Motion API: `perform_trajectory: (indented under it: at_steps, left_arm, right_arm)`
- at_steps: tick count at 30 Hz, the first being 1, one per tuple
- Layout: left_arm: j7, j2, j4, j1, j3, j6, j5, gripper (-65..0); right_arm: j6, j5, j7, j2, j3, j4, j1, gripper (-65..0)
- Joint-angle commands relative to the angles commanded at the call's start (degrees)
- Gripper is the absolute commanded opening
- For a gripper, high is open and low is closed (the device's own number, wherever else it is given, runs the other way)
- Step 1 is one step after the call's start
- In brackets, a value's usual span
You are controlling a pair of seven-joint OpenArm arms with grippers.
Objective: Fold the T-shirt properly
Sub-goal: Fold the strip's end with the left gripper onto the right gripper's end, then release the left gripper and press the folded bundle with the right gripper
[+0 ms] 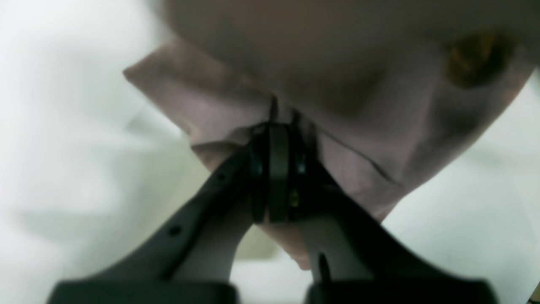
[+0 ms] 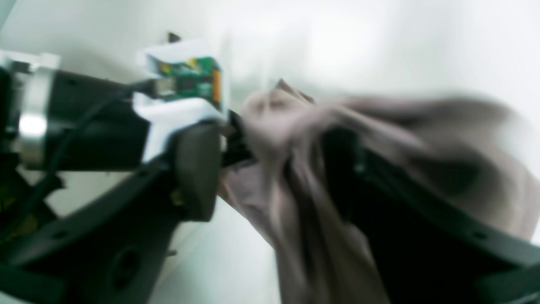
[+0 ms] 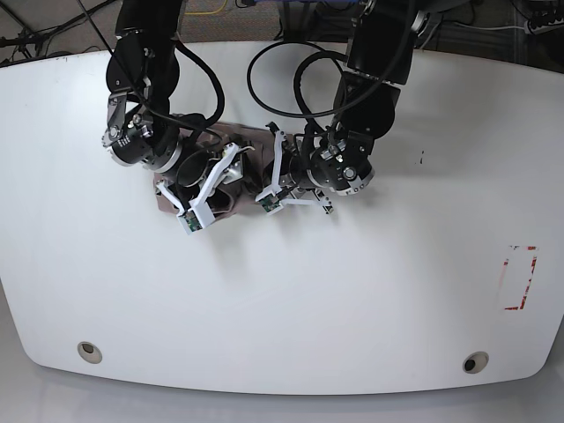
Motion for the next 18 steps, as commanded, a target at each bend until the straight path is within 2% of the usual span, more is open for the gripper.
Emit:
perform_trajectory:
  at_steps: [2,3,8,12,15,18]
  left_arm:
    - [0.0,0.0,0.0,-0.1,0.0,0.0,-0.1,-65.0]
    - [0.0,0.0,0.1,-0.1,0.0,0.0,-0.4,-62.6]
    - [0.2,0.0,1.9,-0.9,-0.5,0.0,-2.9,-40.4]
    - [0.3,0.0,5.1,-1.0,-3.3,0.0,-4.2,-30.4]
    - [0.4,0.0,7.8,-1.2,-5.4,0.0,-6.5,-25.4]
    - [0.4,0.0,10.7,-1.3,-7.4,0.0,-9.1,-24.4]
  right_arm:
    - [0.0,0.0,0.4,-0.6,0.2,0.0,0.2,-20.8]
    - [0.0,0.0,0.4,-0.8,0.2,0.0,0.4,-20.1]
    - [0.0,0.0,0.4,-1.1,0.0,0.1,1.0,-20.5]
    - [0.0,0.3,0.4,-1.1,0.0,0.2,1.1,-20.5]
    - [0.0,0.4,0.6,-1.1,0.1,0.3,1.1,-20.5]
    - [0.0,0.4,0.6,-1.1,0.4,0.6,1.1,-20.5]
